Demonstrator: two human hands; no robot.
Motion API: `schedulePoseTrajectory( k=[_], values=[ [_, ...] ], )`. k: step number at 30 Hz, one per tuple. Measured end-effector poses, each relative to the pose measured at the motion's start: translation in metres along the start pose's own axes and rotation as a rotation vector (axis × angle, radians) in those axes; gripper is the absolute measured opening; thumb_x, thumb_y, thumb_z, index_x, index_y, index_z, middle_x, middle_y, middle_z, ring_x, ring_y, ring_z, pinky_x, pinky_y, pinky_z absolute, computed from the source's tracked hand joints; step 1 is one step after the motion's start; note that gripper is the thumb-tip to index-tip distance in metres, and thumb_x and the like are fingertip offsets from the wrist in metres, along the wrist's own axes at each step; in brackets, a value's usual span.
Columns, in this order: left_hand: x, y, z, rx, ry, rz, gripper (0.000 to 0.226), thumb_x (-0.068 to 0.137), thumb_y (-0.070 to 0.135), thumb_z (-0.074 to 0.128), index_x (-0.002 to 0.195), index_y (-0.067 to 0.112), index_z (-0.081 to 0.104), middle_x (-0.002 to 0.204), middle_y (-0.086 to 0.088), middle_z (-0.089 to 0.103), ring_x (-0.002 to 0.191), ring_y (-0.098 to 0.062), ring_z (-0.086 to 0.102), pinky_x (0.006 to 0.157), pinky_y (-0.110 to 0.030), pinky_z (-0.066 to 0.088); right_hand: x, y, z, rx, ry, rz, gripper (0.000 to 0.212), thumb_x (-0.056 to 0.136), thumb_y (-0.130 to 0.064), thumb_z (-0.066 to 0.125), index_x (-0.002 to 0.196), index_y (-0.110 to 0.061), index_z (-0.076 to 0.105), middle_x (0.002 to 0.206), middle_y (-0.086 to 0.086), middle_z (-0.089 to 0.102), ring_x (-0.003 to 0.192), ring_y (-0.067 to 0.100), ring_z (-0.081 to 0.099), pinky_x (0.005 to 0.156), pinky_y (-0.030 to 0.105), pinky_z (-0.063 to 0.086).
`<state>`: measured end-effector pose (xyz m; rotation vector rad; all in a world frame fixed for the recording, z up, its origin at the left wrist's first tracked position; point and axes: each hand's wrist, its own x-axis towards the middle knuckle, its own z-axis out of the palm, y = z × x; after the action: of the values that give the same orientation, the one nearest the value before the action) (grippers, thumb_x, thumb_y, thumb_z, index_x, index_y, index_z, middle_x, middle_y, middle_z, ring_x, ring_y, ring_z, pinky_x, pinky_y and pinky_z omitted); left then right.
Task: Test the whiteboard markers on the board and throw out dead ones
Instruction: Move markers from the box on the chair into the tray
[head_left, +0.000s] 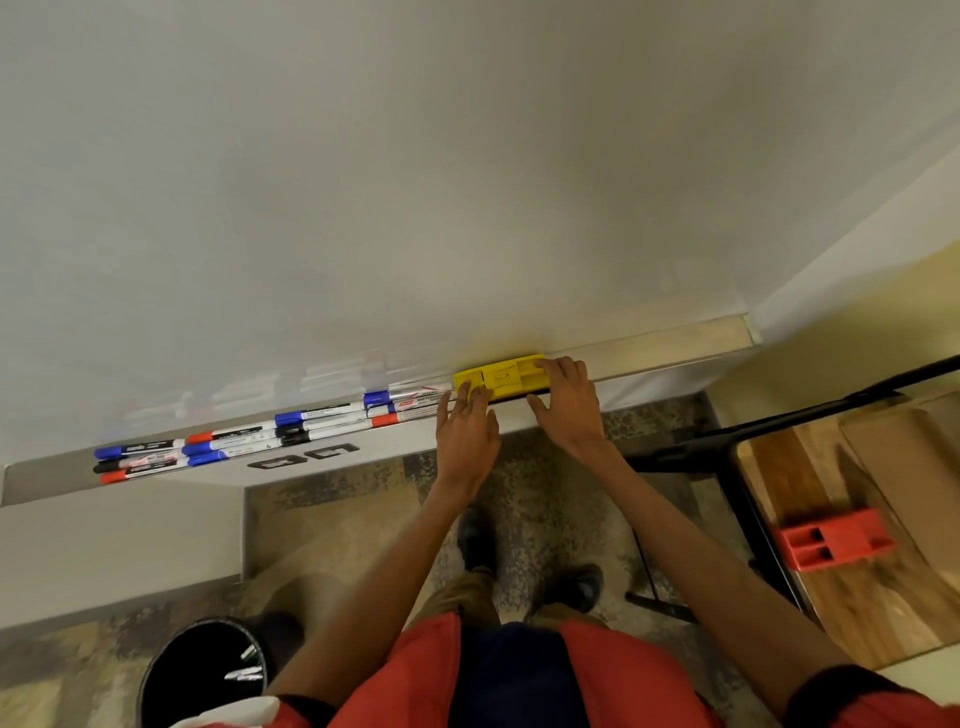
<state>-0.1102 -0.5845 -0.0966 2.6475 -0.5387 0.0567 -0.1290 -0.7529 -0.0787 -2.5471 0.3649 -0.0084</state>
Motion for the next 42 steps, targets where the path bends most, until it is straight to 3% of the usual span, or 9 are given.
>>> schedulePoseTrajectory(
  k=[6, 11, 15, 18, 23, 30, 35, 39, 42],
  values=[
    [0.003, 0.049, 0.017, 0.054, 0.037, 0.062, 0.042, 0.096, 0.032, 0.056, 0.133, 0.011, 0.054, 0.145, -0.012, 0.053, 0.147, -0.030, 0.030, 0.121, -0.053, 0.001, -0.017, 0.036, -0.029, 0.021, 0.052, 0.071, 0.047, 0.087, -0.024, 0.069, 0.131, -0.014, 0.054, 0.127, 0.010, 0.054, 0.119, 0.029, 0.046, 0.090, 0.044, 0.044],
    [-0.002, 0.109, 0.038, -0.022, -0.050, 0.119, 0.045, 0.094, 0.030, 0.056, 0.135, 0.014, 0.047, 0.147, -0.012, 0.049, 0.147, -0.031, 0.031, 0.118, -0.060, 0.012, -0.051, 0.088, -0.058, 0.013, 0.133, 0.209, 0.043, 0.090, -0.025, 0.065, 0.130, -0.014, 0.054, 0.129, 0.009, 0.055, 0.122, 0.028, 0.046, 0.097, 0.047, 0.044],
    [-0.022, 0.168, 0.055, -0.155, -0.259, 0.175, 0.051, 0.096, 0.031, 0.053, 0.141, 0.011, 0.040, 0.117, -0.012, 0.068, 0.109, -0.029, 0.064, 0.107, -0.047, 0.036, -0.088, 0.134, -0.084, -0.022, 0.174, 0.299, 0.041, 0.090, -0.016, 0.064, 0.129, -0.010, 0.055, 0.126, 0.012, 0.055, 0.122, 0.032, 0.046, 0.096, 0.048, 0.043],
    [-0.038, 0.206, 0.073, -0.125, -0.358, 0.267, 0.055, 0.098, 0.035, 0.052, 0.144, 0.010, 0.034, 0.093, -0.007, 0.074, 0.085, -0.027, 0.070, 0.097, -0.045, 0.047, -0.115, 0.169, -0.100, -0.028, 0.209, 0.400, 0.037, 0.091, -0.016, 0.060, 0.128, -0.010, 0.056, 0.124, 0.013, 0.054, 0.120, 0.034, 0.046, 0.094, 0.047, 0.041],
    [-0.062, 0.263, 0.088, -0.074, -0.446, 0.429, 0.063, 0.097, 0.038, 0.056, 0.146, 0.005, 0.035, 0.098, -0.012, 0.074, 0.089, -0.032, 0.070, 0.098, -0.048, 0.044, -0.155, 0.212, -0.120, -0.014, 0.252, 0.573, 0.035, 0.094, -0.018, 0.052, 0.128, -0.012, 0.056, 0.128, 0.015, 0.053, 0.123, 0.036, 0.045, 0.097, 0.051, 0.040],
    [-0.083, 0.306, 0.114, -0.018, -0.609, 0.473, 0.086, 0.093, 0.055, 0.058, 0.152, 0.002, 0.024, 0.120, -0.013, 0.066, 0.105, -0.033, 0.065, 0.102, -0.050, 0.041, -0.210, 0.248, -0.142, -0.003, 0.303, 0.687, 0.041, 0.092, -0.012, 0.047, 0.132, -0.017, 0.053, 0.133, 0.011, 0.052, 0.128, 0.031, 0.041, 0.105, 0.056, 0.033],
    [-0.096, 0.326, 0.127, -0.024, -0.727, 0.519, 0.071, 0.083, 0.056, 0.070, 0.130, 0.010, 0.044, 0.124, -0.012, 0.058, 0.112, -0.033, 0.060, 0.095, -0.051, 0.045, -0.240, 0.269, -0.142, 0.044, 0.168, 0.755, 0.054, 0.091, -0.023, 0.058, 0.143, -0.017, 0.043, 0.143, 0.013, 0.045, 0.131, 0.035, 0.040, 0.107, 0.056, 0.036],
    [-0.105, 0.333, 0.132, -0.008, -0.775, 0.515, 0.061, 0.084, 0.043, 0.073, 0.128, 0.009, 0.047, 0.127, -0.012, 0.055, 0.114, -0.032, 0.057, 0.096, -0.047, 0.045, -0.250, 0.274, -0.139, -0.005, 0.023, 0.722, 0.071, 0.086, -0.024, 0.068, 0.149, -0.018, 0.034, 0.151, 0.010, 0.036, 0.139, 0.032, 0.031, 0.111, 0.053, 0.030],
    [-0.108, 0.326, 0.132, -0.014, -0.744, 0.510, 0.052, 0.086, 0.031, 0.071, 0.128, 0.010, 0.048, 0.125, -0.010, 0.054, 0.111, -0.030, 0.058, 0.094, -0.045, 0.045, -0.250, 0.271, -0.138, -0.043, 0.046, 0.704, 0.062, 0.086, -0.017, 0.066, 0.143, -0.017, 0.042, 0.148, 0.010, 0.040, 0.138, 0.031, 0.033, 0.110, 0.054, 0.029]
  ],
)
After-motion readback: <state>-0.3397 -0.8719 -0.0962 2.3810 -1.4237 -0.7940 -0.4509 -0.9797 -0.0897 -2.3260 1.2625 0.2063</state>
